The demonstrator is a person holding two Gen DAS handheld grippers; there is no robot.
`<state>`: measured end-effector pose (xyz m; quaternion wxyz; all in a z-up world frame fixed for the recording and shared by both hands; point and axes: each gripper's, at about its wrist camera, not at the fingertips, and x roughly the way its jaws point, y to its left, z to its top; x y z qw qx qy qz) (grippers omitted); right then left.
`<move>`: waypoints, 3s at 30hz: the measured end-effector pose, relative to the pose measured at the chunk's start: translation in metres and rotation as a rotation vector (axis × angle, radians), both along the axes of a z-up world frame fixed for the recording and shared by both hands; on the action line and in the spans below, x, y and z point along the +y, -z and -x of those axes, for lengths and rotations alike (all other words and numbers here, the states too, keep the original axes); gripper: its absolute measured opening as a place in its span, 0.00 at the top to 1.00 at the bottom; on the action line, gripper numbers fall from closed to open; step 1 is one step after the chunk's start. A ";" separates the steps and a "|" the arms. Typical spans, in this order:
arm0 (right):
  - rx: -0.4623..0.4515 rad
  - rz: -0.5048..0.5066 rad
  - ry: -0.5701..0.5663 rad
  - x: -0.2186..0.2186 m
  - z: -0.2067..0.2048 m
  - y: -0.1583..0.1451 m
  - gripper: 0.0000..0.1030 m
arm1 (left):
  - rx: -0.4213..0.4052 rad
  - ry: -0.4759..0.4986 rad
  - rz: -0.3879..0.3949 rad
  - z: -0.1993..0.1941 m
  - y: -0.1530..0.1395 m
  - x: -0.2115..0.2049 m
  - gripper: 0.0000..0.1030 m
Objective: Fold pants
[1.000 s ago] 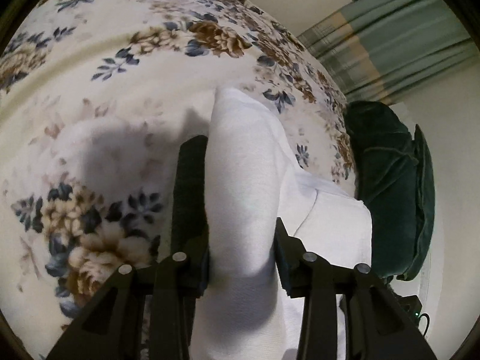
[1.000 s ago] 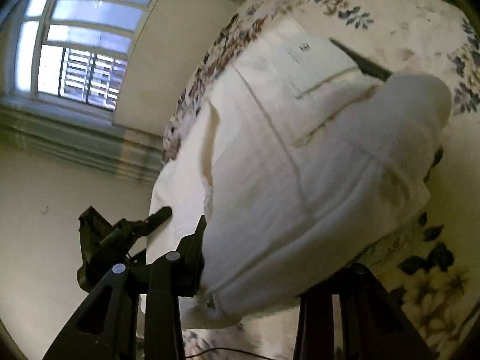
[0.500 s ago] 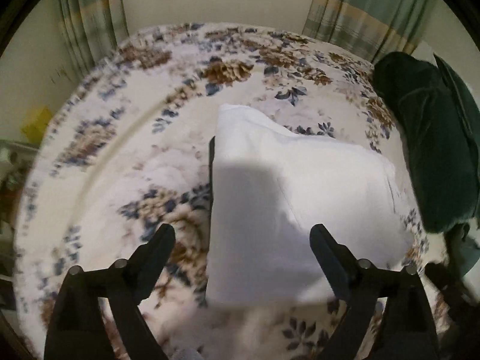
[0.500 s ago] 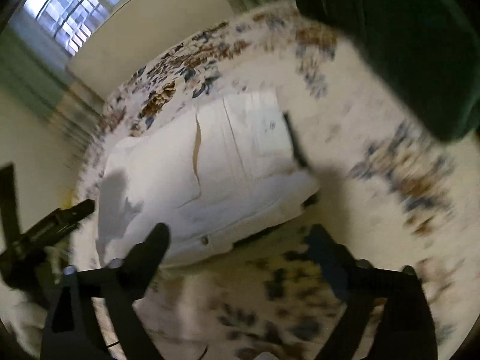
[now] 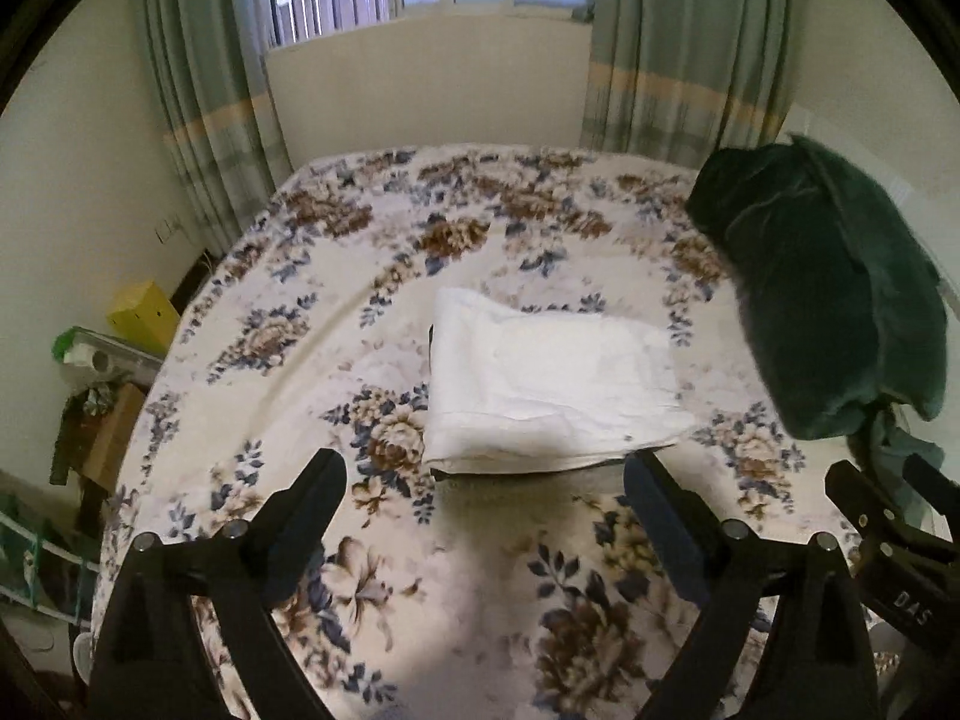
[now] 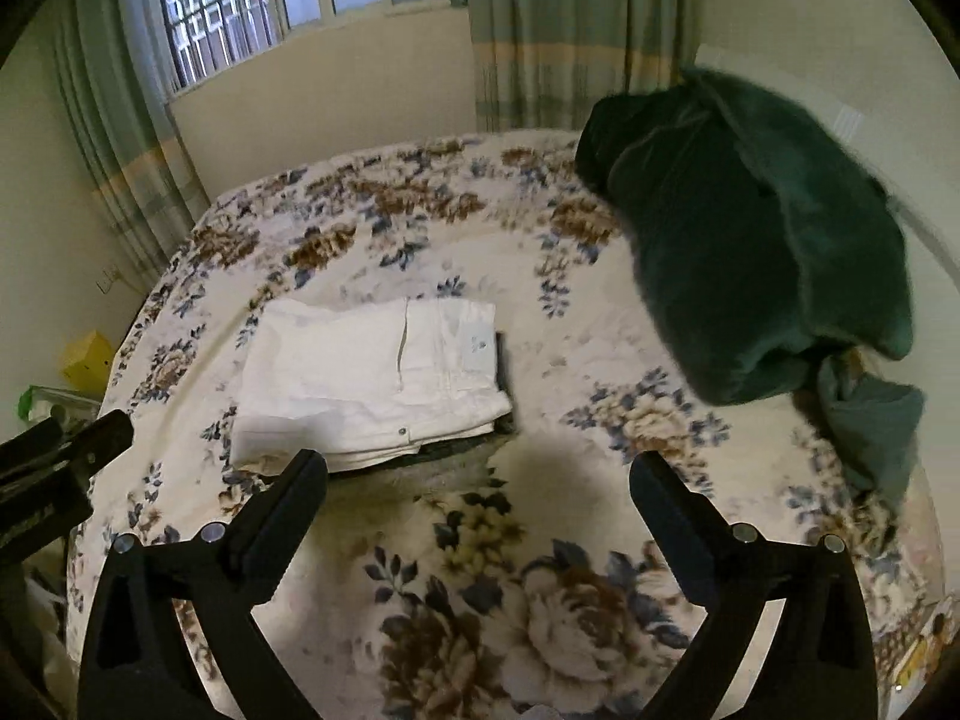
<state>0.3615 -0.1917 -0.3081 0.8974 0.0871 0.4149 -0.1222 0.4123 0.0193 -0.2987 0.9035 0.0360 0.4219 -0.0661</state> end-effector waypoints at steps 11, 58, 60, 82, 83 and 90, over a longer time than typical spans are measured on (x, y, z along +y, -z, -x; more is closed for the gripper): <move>-0.122 0.048 -0.049 0.010 0.156 -0.134 0.01 | -0.122 -0.010 0.018 0.137 -0.103 0.000 0.08; -0.340 0.092 -0.181 0.038 0.402 -0.319 0.00 | -0.290 -0.091 0.016 0.328 -0.215 0.023 0.00; -0.340 0.092 -0.185 0.038 0.400 -0.320 0.00 | -0.291 -0.085 0.019 0.329 -0.217 0.024 0.00; -0.344 0.085 -0.196 0.047 0.400 -0.327 0.00 | -0.285 -0.082 0.026 0.331 -0.227 0.029 0.00; -0.345 0.083 -0.196 0.047 0.400 -0.327 0.00 | -0.285 -0.081 0.027 0.330 -0.227 0.028 0.00; -0.345 0.087 -0.195 0.047 0.400 -0.327 0.00 | -0.286 -0.084 0.027 0.331 -0.227 0.027 0.00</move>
